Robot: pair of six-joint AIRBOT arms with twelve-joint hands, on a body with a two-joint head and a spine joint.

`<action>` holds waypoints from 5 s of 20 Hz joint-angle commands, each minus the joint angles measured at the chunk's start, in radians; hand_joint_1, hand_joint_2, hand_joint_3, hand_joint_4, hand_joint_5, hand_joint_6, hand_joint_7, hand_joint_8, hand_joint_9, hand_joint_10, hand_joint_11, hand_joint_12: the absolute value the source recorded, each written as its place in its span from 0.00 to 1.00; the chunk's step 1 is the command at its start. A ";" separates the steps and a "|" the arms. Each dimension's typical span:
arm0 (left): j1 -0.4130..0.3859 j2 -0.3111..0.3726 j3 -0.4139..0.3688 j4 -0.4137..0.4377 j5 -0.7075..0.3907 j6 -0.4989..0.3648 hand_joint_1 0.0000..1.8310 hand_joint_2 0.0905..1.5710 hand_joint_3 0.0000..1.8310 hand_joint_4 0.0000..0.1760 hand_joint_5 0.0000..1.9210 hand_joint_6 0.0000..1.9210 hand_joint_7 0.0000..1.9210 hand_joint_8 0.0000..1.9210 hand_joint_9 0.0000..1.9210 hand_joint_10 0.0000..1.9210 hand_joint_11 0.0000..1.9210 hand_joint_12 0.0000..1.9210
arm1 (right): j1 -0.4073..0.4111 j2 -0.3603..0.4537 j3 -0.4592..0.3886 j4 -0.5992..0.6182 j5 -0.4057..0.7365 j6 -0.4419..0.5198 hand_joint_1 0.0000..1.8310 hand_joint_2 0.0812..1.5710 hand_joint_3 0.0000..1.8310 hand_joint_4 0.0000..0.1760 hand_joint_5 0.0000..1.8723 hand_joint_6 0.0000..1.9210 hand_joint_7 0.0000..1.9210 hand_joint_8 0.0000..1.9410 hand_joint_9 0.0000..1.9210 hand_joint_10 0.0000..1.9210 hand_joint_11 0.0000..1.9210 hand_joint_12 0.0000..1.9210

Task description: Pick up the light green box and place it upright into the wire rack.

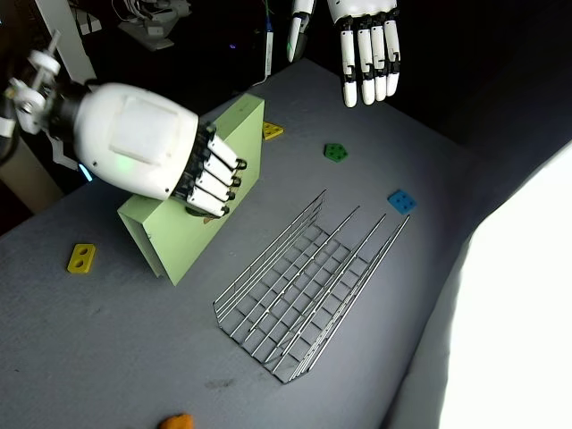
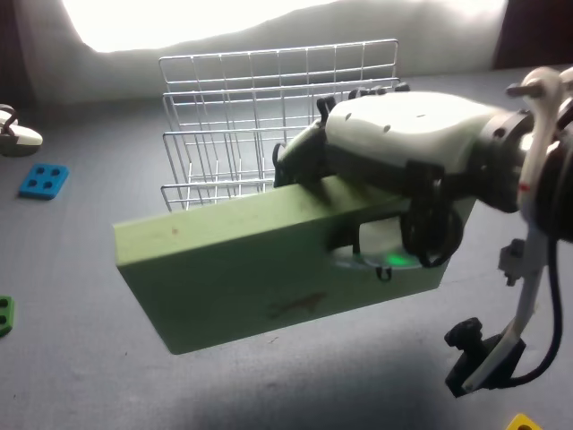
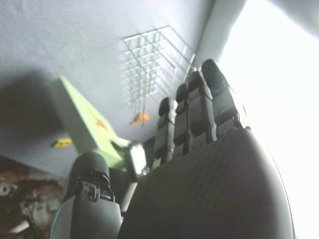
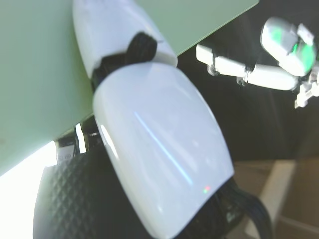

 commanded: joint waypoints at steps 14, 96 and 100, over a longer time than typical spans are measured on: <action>-0.008 -0.004 -0.007 0.010 0.088 0.002 0.01 0.78 0.00 0.21 0.07 0.00 0.07 0.00 0.08 0.00 0.00 0.23 | 0.156 -0.036 0.156 -0.110 -0.001 0.060 0.73 0.77 0.00 0.00 0.38 0.66 0.41 0.70 0.38 0.81 0.31 0.84; 0.010 -0.009 -0.010 0.010 0.088 0.003 0.09 0.74 0.00 0.00 0.16 0.00 0.16 0.00 0.13 0.00 0.00 0.25 | -0.056 -0.321 0.528 -0.396 -0.036 0.406 0.61 0.78 0.00 0.00 0.38 0.71 0.35 0.46 0.30 0.60 0.16 0.91; 0.010 -0.009 -0.010 0.010 0.088 0.003 0.08 0.75 0.00 0.00 0.15 0.00 0.16 0.00 0.13 0.00 0.00 0.24 | -0.058 -0.320 0.528 -0.396 -0.035 0.406 0.57 0.71 0.00 0.00 0.27 0.23 0.34 0.15 0.24 0.47 0.08 0.84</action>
